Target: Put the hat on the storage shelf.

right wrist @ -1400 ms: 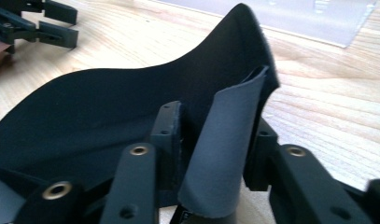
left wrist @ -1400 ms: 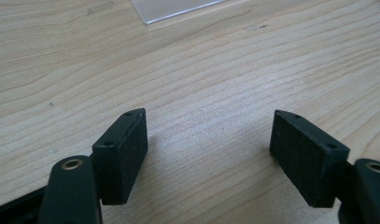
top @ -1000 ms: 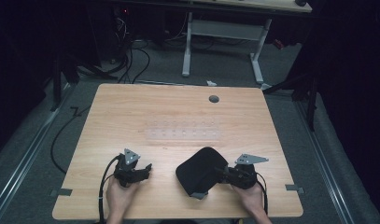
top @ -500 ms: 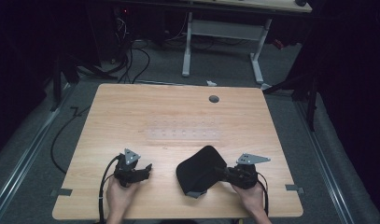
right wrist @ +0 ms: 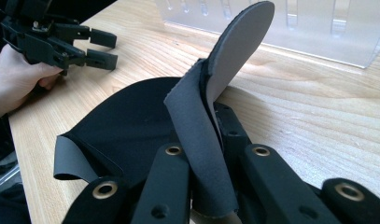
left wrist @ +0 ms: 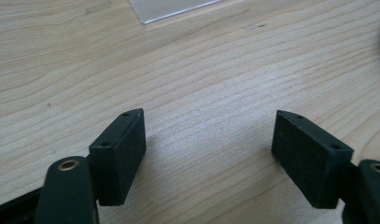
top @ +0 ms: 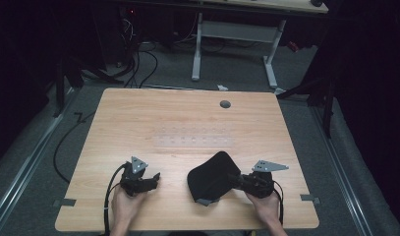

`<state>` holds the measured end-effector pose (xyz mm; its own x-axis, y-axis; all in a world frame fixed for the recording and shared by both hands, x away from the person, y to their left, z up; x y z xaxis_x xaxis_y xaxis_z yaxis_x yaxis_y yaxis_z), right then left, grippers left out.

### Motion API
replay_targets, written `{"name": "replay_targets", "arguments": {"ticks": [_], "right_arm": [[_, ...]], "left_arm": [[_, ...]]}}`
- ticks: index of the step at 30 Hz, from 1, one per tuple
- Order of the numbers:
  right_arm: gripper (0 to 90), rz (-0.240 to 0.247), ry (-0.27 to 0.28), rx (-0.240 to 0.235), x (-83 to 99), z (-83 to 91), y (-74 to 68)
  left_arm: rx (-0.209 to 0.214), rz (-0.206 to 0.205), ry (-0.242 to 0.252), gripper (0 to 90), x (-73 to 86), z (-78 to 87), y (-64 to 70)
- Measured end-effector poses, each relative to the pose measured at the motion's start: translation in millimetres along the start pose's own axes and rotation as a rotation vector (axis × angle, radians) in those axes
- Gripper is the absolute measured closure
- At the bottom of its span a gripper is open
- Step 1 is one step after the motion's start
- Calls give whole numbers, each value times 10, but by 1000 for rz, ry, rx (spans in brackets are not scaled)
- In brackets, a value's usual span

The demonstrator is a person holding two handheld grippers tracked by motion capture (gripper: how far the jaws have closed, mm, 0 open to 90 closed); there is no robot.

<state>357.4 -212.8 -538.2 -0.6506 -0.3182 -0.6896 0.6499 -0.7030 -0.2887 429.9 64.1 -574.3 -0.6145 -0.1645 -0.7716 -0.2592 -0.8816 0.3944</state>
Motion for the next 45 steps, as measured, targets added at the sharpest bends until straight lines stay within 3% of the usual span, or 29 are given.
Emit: {"name": "replay_targets", "arguments": {"ticks": [12,13,15,16,17,19,24,26,29,34,40,45], "right_arm": [[846,-9,40,-13,-105,104,-20],[846,-12,43,-14,-114,111,-21],[846,-15,44,-17,-119,118,-21],[846,-26,47,-20,-129,122,-21],[846,-26,47,-20,-129,122,-21],[846,-23,44,-11,-148,126,-24],[846,-27,63,-15,-192,148,-37],[846,-30,65,-16,-221,148,-40],[846,-31,61,-14,-237,145,-43],[846,-29,66,-19,-285,135,-62],[846,-24,67,-27,-352,125,-102],[845,-19,62,-36,-389,104,-132]], "left_arm": [[30,-26,-7,252,25,36,56],[58,-28,14,262,3,81,110],[74,-29,13,265,-1,103,140],[106,-51,-5,259,21,130,214],[106,-51,-5,255,21,130,214],[131,-96,-19,254,69,160,331],[170,-118,-24,247,88,202,480],[212,-130,-27,245,92,243,615],[229,-140,-25,243,95,260,683],[290,-169,-24,236,98,338,899],[328,-206,-27,226,118,389,1068],[337,-236,-32,221,149,401,1154]]}}
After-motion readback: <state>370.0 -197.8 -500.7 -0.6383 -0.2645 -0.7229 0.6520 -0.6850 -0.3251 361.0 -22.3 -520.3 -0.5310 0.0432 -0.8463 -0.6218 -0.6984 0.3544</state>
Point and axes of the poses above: each handheld gripper's, and its own axes: z roughly backward along the jaws, x roughly out of its underside, y roughly to its right, the point moved 8 cm from there along -z, roughly forward along the jaws, and after that the axes turned 11 degrees about -y, right-handed, at the moved point
